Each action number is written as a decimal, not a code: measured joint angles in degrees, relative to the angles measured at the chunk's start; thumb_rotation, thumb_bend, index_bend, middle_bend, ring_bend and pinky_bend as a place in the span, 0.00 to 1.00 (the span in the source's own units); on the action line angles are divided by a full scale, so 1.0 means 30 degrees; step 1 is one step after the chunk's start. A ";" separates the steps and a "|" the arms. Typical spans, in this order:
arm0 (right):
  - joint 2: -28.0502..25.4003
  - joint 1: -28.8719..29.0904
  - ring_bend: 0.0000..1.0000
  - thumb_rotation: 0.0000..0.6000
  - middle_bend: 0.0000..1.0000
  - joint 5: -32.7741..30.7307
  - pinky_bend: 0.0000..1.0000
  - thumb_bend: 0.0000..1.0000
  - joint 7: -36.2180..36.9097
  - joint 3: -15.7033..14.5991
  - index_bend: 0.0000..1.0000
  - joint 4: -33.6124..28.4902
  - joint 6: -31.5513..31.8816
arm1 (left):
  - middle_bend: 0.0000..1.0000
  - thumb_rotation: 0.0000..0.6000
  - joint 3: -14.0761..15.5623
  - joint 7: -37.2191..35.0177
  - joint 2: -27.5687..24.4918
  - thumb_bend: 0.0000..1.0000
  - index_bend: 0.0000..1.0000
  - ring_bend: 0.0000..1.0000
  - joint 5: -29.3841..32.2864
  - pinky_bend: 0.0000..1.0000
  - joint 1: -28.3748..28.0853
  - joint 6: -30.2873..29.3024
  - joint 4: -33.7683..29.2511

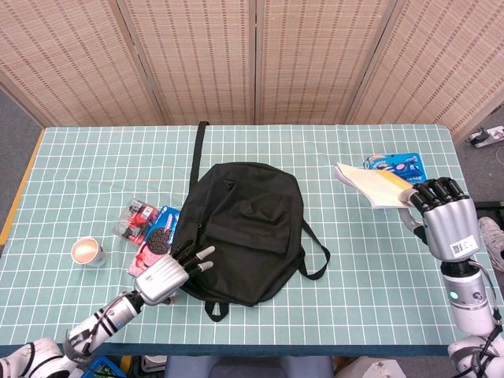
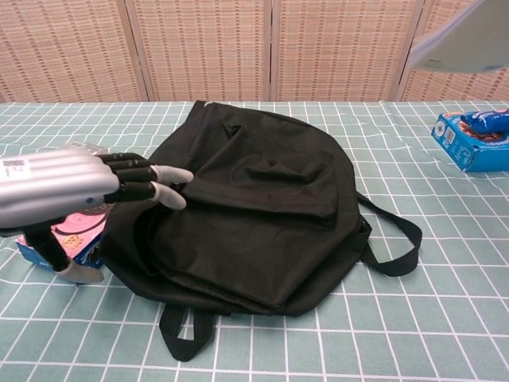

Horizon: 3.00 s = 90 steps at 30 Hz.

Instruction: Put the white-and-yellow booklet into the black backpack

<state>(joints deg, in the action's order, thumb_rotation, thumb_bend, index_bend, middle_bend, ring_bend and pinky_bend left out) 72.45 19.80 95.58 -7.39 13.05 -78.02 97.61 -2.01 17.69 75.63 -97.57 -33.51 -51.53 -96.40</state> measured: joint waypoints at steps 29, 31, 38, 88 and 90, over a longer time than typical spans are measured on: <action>0.0248 -0.0438 0.47 1.00 0.60 -0.0366 0.44 0.38 0.1246 -0.0171 0.92 0.1223 0.0359 | 0.03 1.00 -0.1020 0.5740 0.4263 0.15 0.26 0.07 0.6618 0.03 -0.1533 0.0366 -0.0654; 0.0254 -0.0485 0.47 1.00 0.60 -0.0389 0.44 0.38 0.1296 -0.0183 0.92 0.1279 0.0403 | 0.03 1.00 -0.0891 0.6164 0.4225 0.15 0.26 0.07 0.6931 0.03 -0.1580 0.0281 -0.1166; 0.0068 -0.0677 0.47 1.00 0.60 -0.0396 0.44 0.38 0.1439 -0.0181 0.92 0.1197 0.0661 | 0.03 1.00 -0.0760 0.7175 0.4699 0.15 0.25 0.07 0.7951 0.03 -0.2146 0.0333 -0.1692; -0.2978 -0.1036 0.48 1.00 0.59 0.4992 0.49 0.37 0.3278 -0.1387 0.92 -0.3836 0.3050 | 0.25 1.00 -0.6274 0.0716 0.6325 0.72 0.71 0.20 1.2030 0.11 -0.4682 -0.1749 -0.0354; -0.3251 -0.1093 0.48 1.00 0.59 0.5579 0.49 0.37 0.3426 -0.1606 0.92 -0.4397 0.3225 | 0.25 1.00 -0.6894 0.0863 0.6301 0.72 0.70 0.20 1.2931 0.11 -0.5123 -0.1785 -0.0454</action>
<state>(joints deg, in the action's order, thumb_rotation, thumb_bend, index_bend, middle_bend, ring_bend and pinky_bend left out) 62.70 16.52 112.32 2.88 8.23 -91.21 107.28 -22.69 20.28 94.53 -58.77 -48.87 -56.89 -97.76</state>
